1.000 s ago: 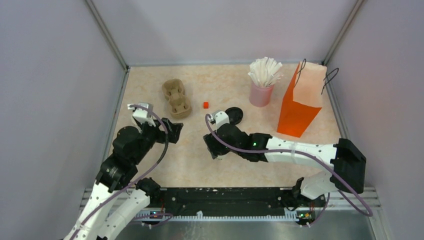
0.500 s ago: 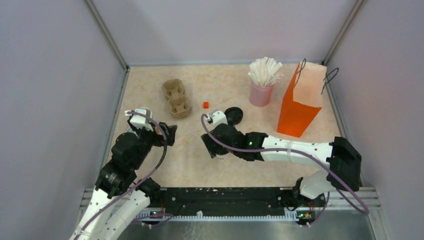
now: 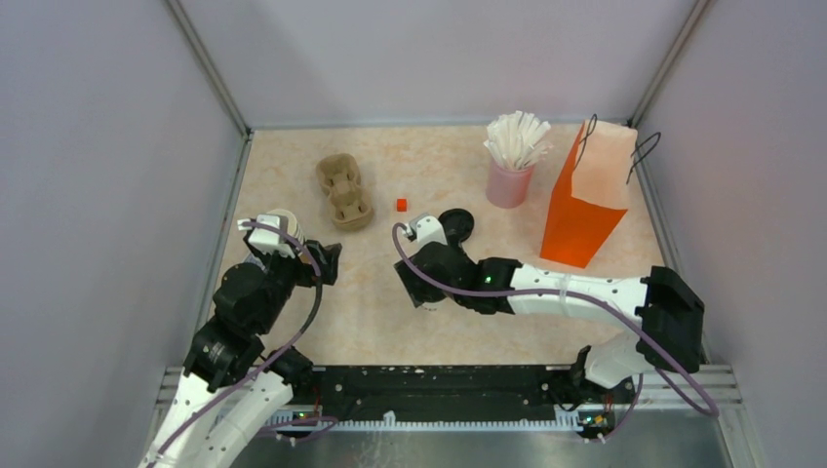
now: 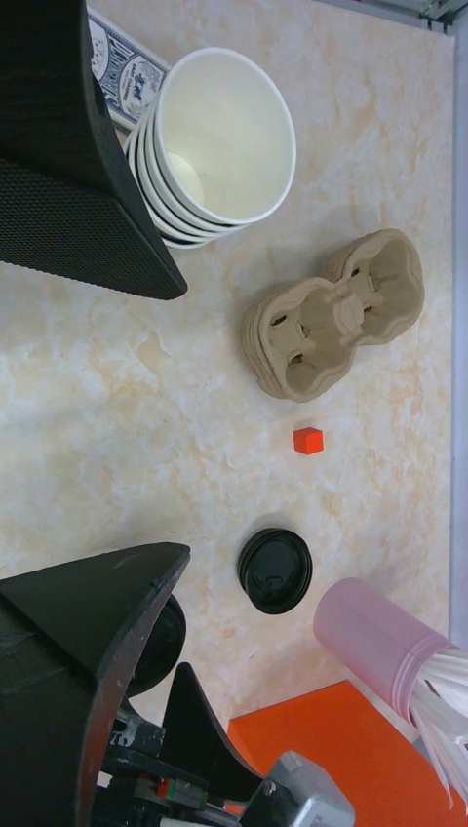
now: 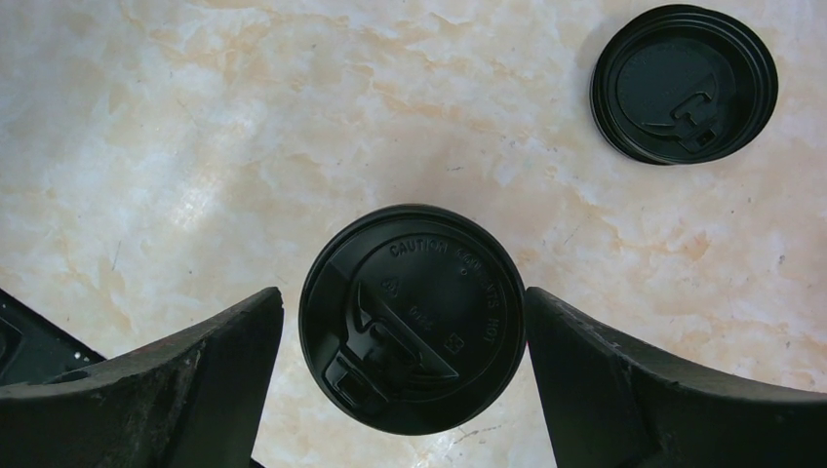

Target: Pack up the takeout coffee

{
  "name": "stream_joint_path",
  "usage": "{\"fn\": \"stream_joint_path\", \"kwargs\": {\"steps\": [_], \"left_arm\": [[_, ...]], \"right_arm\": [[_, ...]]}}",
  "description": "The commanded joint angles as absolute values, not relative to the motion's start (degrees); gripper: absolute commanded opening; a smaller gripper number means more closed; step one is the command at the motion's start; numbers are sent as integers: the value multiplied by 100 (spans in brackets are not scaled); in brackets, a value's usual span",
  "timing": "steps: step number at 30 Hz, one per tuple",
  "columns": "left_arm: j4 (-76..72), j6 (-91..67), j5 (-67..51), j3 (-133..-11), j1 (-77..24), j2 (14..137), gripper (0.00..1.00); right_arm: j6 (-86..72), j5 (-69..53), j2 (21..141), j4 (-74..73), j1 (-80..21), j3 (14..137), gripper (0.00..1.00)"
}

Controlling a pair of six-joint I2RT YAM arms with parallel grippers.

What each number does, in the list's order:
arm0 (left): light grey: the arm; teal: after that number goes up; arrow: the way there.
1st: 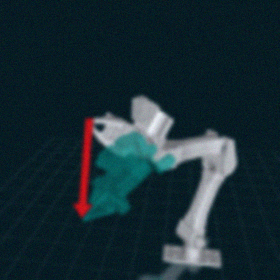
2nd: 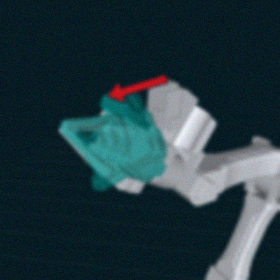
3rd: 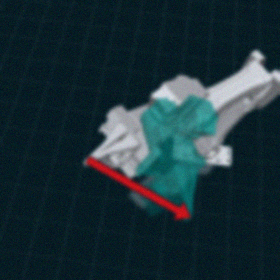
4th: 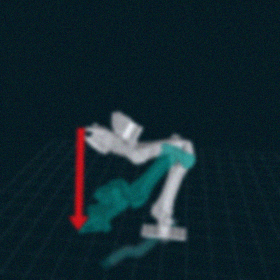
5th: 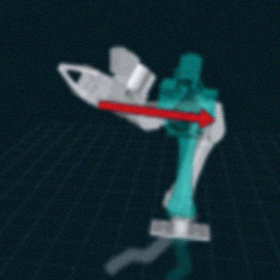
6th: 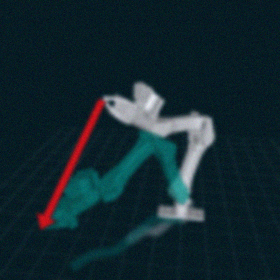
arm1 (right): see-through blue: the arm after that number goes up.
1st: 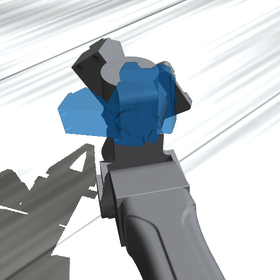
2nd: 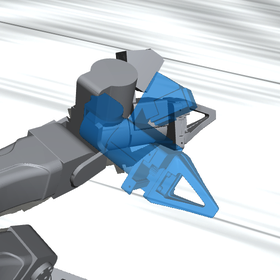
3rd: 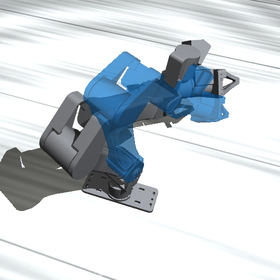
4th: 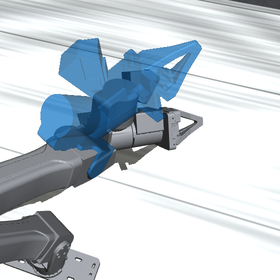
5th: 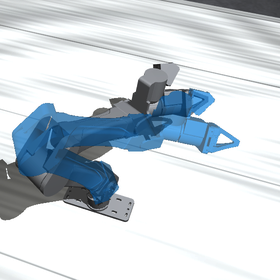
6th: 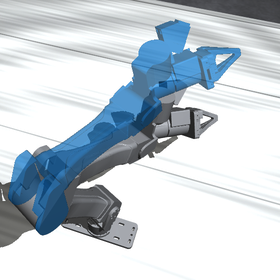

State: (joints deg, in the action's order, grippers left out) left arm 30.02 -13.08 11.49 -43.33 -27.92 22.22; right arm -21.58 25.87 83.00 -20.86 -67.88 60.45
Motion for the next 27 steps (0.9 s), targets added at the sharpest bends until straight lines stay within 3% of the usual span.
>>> {"fn": "stream_joint_path", "kwargs": {"steps": [1,16,27], "left_arm": [[2786,-1224,1217,-4297,-2800,2189,99],[2759,-1204,1236,-4264,-2796,2214,99],[2721,-1222,1091,-4249,-2801,2242,99]], "right_arm": [[-2137,2611,8475,-1975,-6830,6126,91],[-2650,2845,8156,-2733,-6586,5865,80],[-4175,3752,6156,-4736,-5740,4853,76]]}}
